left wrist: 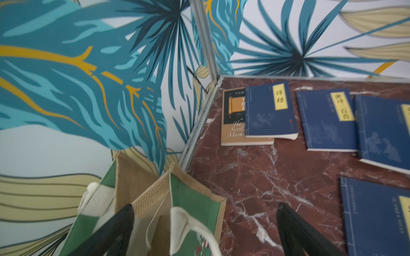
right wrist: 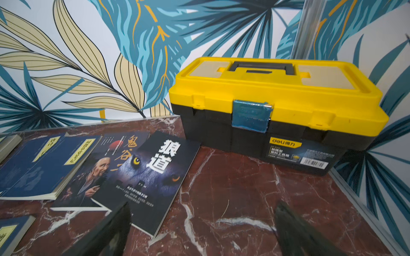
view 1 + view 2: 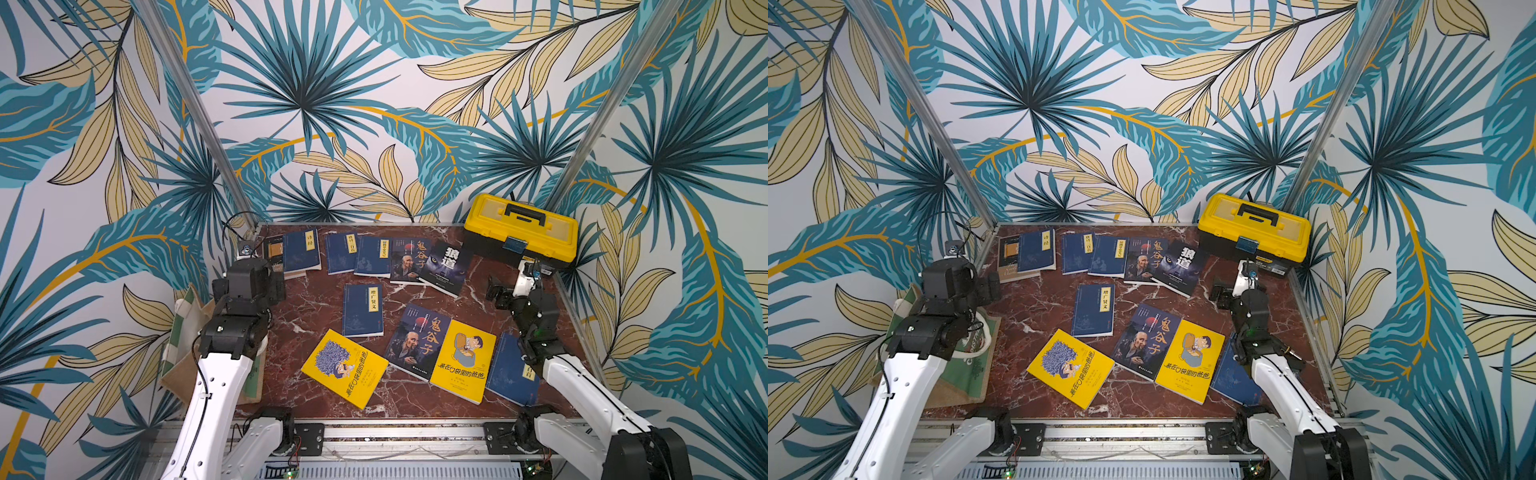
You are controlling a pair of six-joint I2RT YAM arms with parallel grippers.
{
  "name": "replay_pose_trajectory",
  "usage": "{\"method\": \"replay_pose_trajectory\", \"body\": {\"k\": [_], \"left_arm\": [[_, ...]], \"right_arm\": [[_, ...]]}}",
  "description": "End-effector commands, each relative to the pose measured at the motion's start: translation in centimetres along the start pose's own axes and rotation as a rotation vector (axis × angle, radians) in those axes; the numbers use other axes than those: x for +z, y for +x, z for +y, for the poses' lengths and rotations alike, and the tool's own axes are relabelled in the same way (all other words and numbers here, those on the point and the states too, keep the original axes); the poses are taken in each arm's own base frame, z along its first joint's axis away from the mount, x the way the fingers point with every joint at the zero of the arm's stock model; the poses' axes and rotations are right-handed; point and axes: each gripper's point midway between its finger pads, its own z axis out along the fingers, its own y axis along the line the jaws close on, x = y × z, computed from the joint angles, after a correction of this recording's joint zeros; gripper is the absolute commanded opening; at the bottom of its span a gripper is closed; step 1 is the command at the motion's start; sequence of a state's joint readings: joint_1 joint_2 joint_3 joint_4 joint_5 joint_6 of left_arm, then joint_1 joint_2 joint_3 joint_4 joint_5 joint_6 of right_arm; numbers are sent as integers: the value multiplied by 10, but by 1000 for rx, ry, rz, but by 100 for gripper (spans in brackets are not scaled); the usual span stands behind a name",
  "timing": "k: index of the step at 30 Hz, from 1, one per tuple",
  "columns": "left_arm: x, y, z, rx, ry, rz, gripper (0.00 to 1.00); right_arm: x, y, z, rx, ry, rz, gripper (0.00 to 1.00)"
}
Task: Put the books into the canvas bag
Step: Pick up the canvas bag from the center of the board.
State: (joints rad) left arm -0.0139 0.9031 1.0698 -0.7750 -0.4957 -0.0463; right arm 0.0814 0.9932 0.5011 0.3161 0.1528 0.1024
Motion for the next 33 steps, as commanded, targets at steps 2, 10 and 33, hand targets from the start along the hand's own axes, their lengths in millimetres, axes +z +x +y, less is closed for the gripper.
{"method": "replay_pose_trajectory", "body": {"k": [2,10,33], "left_arm": [[-1,27,18,8,-65,144,100],[3,41,24,-34,-56,231,100],[24,59,11,-159,139,379,47]], "right_arm": [[-7,27,13,12,7,248,100],[1,23,90,38,-84,510,99],[-11,78,318,-98,-510,763,89]]}}
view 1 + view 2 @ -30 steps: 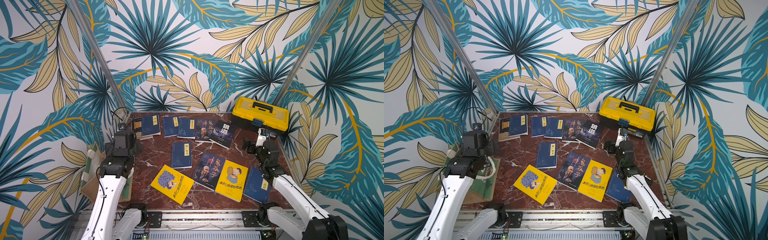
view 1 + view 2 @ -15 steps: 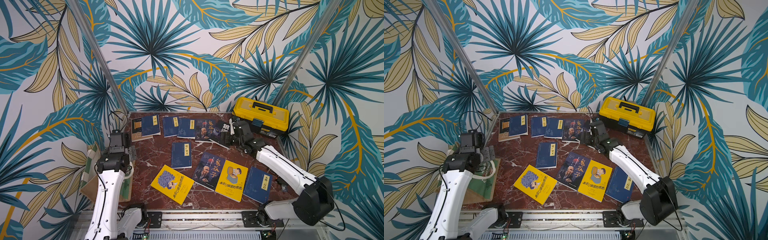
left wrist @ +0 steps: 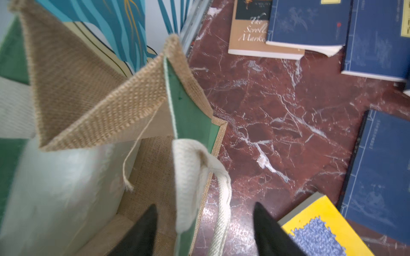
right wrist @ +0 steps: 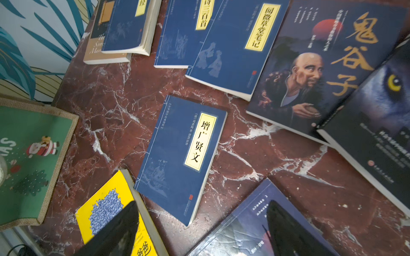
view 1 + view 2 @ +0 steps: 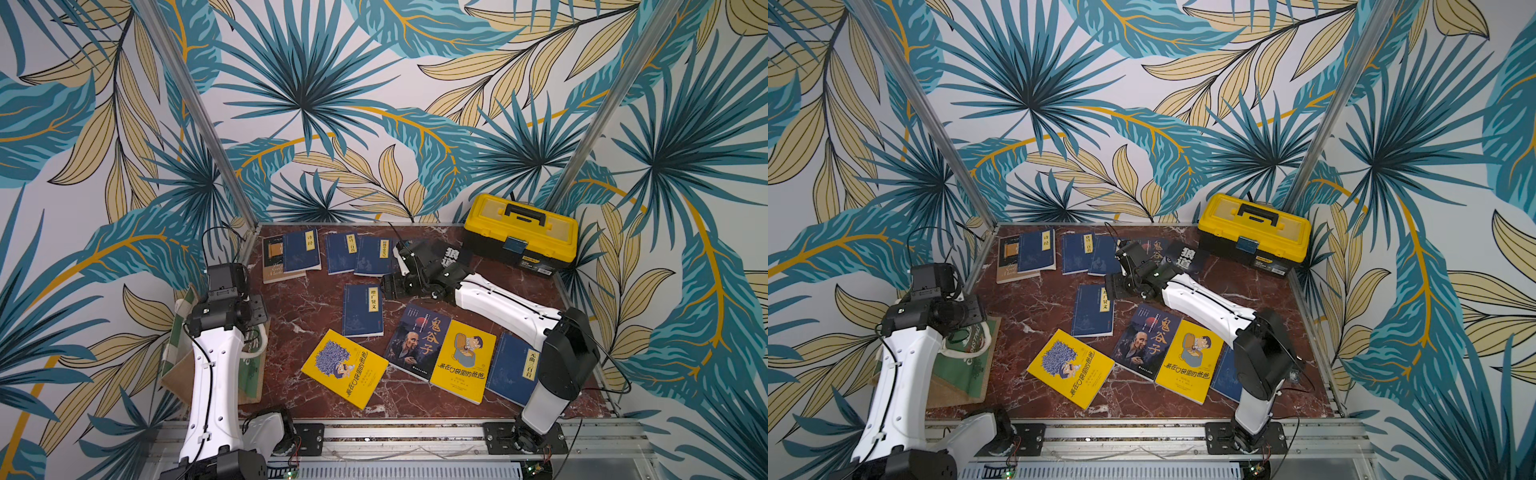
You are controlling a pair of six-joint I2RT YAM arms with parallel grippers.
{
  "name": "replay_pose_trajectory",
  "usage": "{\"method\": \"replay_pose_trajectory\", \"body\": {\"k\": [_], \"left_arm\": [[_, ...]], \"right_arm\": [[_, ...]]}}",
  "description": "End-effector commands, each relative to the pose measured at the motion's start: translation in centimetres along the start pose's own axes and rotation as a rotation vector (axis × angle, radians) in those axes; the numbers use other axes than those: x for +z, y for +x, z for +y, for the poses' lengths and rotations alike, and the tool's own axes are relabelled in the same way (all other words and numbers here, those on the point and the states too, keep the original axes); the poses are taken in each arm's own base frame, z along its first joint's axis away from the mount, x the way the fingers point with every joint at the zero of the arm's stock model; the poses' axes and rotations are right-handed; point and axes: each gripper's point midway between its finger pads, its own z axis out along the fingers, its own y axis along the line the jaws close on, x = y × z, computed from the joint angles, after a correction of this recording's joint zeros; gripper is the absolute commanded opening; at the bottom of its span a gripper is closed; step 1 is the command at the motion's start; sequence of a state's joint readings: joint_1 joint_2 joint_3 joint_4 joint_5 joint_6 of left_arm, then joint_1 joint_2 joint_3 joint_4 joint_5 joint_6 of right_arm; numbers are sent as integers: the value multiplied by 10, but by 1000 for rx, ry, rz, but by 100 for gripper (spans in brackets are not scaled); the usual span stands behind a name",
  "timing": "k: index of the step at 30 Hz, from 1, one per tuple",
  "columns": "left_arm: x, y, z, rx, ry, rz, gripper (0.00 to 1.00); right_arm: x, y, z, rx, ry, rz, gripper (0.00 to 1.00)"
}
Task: Put the books into the canvas bag
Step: Pick up the canvas bag from the center of the board.
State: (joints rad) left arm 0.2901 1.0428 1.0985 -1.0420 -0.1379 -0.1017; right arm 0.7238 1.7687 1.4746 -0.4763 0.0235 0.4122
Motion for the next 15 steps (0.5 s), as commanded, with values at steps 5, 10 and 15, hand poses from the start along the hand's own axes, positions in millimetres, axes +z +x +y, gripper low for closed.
{"method": "replay_pose_trajectory", "body": {"k": [5,10,15], "left_arm": [[-14,-22,-14,16,94,-52,14],[-20,-33,-33,50,199,-60,0],[-23,-43,-64,109,328,-50,0]], "right_arm": [[8,16,18,-44,-21,60,89],[8,18,22,-53,-23,70,89],[10,24,21,-43,-16,79,87]]}}
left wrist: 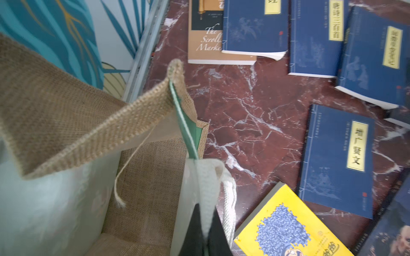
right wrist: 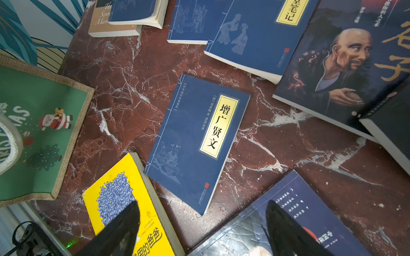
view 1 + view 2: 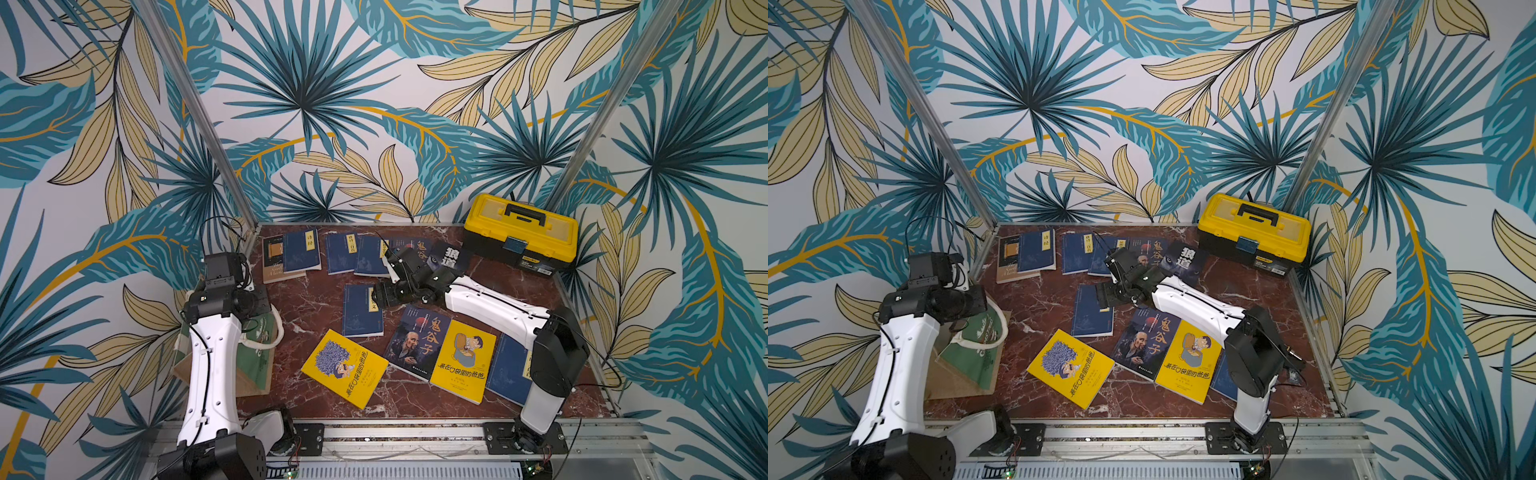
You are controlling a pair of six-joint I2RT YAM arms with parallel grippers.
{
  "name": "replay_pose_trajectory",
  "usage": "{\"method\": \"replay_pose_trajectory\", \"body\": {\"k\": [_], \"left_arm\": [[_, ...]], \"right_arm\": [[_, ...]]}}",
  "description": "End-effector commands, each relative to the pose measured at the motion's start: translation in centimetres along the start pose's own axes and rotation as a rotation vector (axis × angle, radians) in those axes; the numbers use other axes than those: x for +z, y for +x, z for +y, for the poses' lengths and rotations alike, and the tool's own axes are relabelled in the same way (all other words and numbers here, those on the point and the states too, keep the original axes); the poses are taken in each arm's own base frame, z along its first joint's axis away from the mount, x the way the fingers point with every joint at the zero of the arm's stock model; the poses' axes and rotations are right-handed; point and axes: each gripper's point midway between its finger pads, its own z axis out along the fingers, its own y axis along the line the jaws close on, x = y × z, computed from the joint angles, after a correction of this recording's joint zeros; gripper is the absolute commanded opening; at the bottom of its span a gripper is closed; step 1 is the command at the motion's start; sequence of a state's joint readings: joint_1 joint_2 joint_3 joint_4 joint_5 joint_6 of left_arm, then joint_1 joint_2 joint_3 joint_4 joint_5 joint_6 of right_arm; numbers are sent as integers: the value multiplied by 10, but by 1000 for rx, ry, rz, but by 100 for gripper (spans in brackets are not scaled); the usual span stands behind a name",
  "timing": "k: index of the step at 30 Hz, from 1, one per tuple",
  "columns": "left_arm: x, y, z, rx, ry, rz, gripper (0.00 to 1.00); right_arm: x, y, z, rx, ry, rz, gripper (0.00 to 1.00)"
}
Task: Put the books into the canvas bag
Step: Pick up the canvas bag from the center of the board, then place the canvas bag at the center of the board.
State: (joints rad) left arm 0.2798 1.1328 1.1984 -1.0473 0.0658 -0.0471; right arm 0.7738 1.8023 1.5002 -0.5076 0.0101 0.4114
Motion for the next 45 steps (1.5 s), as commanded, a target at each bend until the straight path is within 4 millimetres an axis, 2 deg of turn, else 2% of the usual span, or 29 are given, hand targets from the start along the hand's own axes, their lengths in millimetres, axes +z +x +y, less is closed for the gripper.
{"method": "replay_pose_trajectory", "body": {"k": [1,8,14,20,22,23,25,29,33,35,38,41,45], "left_arm": [[-14,-26,-33,76,129,-57,0],[-6,-35,-76,164,229,-21,0],[-2,-20,-116,307,315,17,0],[-7,-9,-138,463,357,10,1],[-10,-9,-137,475,350,-4,21],[-11,-10,-136,474,343,-11,29],[-19,-14,-133,469,330,-38,44],[-43,-23,-129,422,316,-113,61],[-69,-22,-121,325,315,-180,67],[-82,-12,-124,246,372,-187,67],[-91,14,-130,95,472,-136,67],[-86,51,-133,-15,514,-60,67],[-74,97,-137,-50,539,33,67]], "right_arm": [[4,8,-1,-1,9,26,87],[6,20,-5,-3,23,64,84],[5,31,-7,-11,31,97,83],[3,46,-9,-10,41,125,82],[3,49,-11,-7,47,132,81],[3,58,1,-34,32,145,81],[4,66,2,-39,35,161,81],[5,81,8,-38,27,194,81],[8,100,20,-43,6,225,80],[10,110,25,-47,-1,242,79],[15,126,34,-57,-15,278,79],[19,138,42,-71,-28,307,78],[23,150,46,-82,-35,337,78]]}}
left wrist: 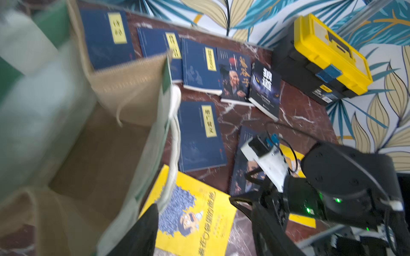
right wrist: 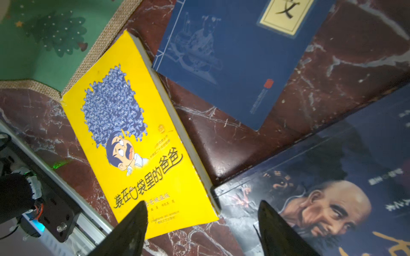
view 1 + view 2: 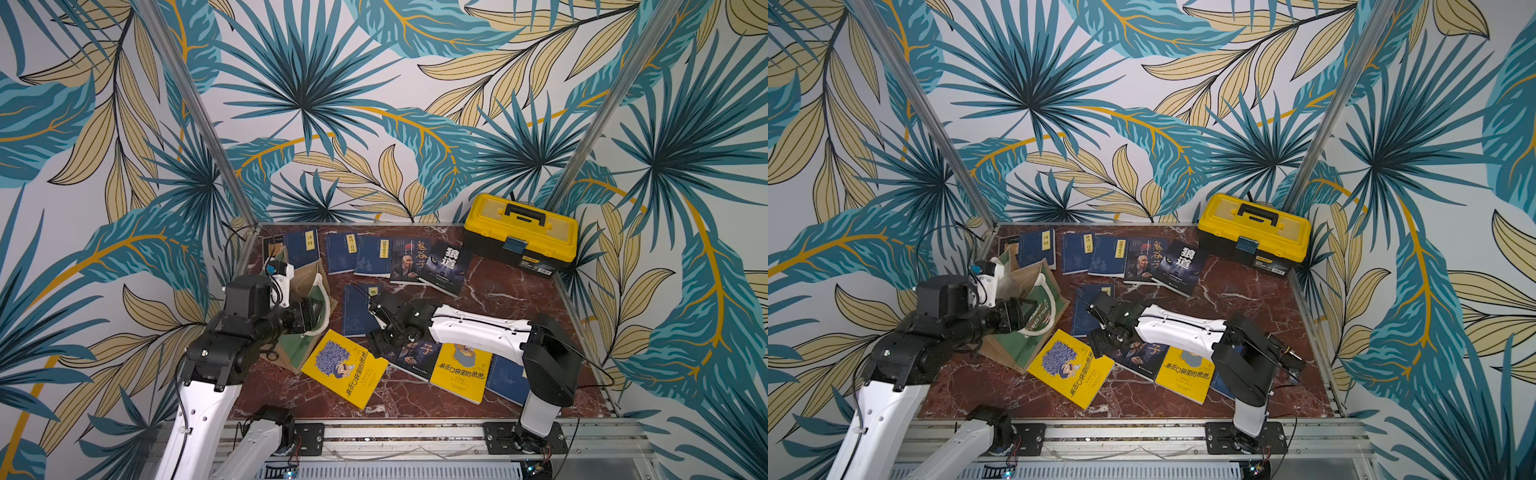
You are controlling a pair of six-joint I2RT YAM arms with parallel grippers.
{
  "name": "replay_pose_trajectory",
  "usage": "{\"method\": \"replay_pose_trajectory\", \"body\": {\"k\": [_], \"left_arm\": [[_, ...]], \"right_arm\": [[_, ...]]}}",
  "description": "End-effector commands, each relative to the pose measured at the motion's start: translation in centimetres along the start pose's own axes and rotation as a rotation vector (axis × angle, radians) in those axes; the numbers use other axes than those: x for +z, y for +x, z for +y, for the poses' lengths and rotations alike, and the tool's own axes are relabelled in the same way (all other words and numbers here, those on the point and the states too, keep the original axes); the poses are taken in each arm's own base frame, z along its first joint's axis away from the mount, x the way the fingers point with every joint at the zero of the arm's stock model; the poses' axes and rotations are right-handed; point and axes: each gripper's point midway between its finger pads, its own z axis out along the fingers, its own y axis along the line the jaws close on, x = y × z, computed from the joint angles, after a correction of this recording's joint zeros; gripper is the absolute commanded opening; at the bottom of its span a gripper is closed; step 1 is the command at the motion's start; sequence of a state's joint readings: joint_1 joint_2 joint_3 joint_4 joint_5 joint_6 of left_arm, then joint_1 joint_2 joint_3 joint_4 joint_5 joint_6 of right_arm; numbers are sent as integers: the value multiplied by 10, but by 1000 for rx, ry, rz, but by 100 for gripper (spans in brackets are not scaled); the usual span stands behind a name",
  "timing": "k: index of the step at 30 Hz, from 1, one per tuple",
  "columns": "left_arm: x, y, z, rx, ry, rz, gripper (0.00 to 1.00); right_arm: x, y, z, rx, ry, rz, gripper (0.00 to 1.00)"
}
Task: Put the books into the canvas bag
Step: Pick up the book from the center of the board.
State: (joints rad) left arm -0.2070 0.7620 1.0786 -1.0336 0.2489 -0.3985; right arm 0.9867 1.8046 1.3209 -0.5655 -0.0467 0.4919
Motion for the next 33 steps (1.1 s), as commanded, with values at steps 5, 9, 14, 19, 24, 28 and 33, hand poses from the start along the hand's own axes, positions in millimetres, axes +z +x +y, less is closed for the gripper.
{"method": "replay_pose_trajectory", "body": {"k": [5,9,14,19,24,28,33], "left_arm": [[29,77,-1,-154,-9,195,68],[50,132,6,-244,-70,358,68],[57,171,31,-317,-168,371,69],[64,195,57,-404,-237,344,69],[75,214,73,-468,-293,345,70],[86,220,85,-518,-319,297,69],[110,228,85,-575,-265,256,65]], "right_arm": [[16,19,-5,23,3,51,78],[21,20,-6,20,7,58,77],[30,23,-9,27,23,69,77],[37,23,-11,34,33,71,77],[47,24,-11,21,41,97,76],[53,27,-12,10,42,119,75],[60,35,-15,0,46,143,67]]}}
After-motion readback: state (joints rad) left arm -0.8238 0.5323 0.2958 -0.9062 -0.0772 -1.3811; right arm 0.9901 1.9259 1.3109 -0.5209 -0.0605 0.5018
